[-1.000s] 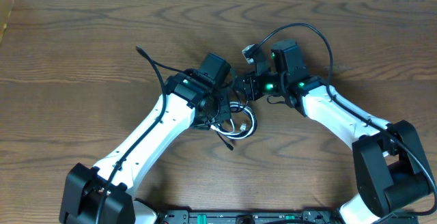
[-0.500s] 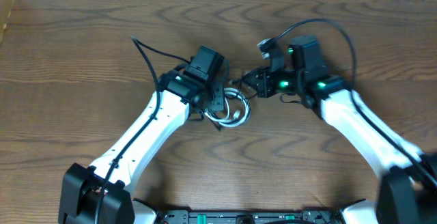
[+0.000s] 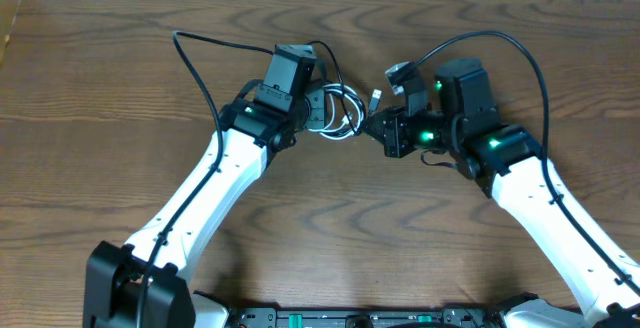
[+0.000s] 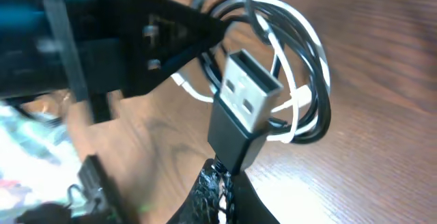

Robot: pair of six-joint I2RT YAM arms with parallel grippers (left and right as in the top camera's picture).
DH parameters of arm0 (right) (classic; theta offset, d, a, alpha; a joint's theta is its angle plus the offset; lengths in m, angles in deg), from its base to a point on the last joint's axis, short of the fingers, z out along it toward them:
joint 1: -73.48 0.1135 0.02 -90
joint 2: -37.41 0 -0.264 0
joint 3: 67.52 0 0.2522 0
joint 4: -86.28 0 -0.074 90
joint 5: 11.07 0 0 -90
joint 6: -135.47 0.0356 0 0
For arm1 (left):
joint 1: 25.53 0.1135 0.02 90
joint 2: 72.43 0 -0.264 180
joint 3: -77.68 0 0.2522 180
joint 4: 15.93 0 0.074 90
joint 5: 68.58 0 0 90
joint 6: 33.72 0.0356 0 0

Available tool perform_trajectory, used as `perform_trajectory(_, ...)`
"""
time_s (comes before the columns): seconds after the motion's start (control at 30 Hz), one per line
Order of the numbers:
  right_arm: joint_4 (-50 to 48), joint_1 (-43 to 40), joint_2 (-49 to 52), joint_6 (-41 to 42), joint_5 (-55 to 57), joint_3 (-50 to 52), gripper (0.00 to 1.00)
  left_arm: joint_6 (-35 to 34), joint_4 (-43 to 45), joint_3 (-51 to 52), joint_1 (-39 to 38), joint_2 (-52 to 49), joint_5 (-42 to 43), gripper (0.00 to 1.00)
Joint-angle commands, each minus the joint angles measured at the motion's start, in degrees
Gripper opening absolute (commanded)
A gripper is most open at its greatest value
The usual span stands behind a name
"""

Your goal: Untangle cables

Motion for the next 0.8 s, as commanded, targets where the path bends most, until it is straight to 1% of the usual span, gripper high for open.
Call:
perform_trajectory(0.0,-1.07,1.64,1.86,3.91,7.96,-0.39,0.01,1.27,0.76,-1.07,0.17,4.96,6.75,0.08)
perform_trajectory(0.1,-4.07,3.06,4.28,8.96,11.21,-0.39,0.01,1.38,0.2,-1.07,0.17,7.82,10.01,0.08)
perform_trajectory(0.2,-9.75,3.91,7.89,13.14,12.0,-0.39,0.01,3.21,-1.29,-1.07,0.15,10.45,15.06,0.08)
perform_trajectory(0.27,-13.46,3.89,9.6,15.1,11.96,-0.39,0.04,3.17,-4.0,-1.07,0.15,11.3,16.48,0.07)
perform_trajectory(0.37,-17.4,3.85,10.21,15.56,11.98,-0.39,0.16,2.38,-9.25,-1.07,0.15,11.32,16.48,0.07)
perform_trajectory(0.47,-19.96,3.85,10.19,15.54,11.93,-0.39,0.36,0.96,-13.2,-1.05,0.15,11.26,17.29,0.07)
perform_trajectory(0.5,-19.93,3.85,10.14,15.54,11.93,-0.39,0.41,0.98,-14.01,-1.05,0.17,11.26,17.68,0.08)
perform_trajectory(0.6,-18.4,3.39,9.88,15.52,10.95,-0.39,0.46,1.03,-15.39,-1.05,0.17,11.26,14.8,0.07)
perform_trajectory(0.77,-16.9,1.05,7.91,13.97,1.75,-0.42,0.51,1.03,-16.33,-1.05,0.17,11.23,7.74,0.07)
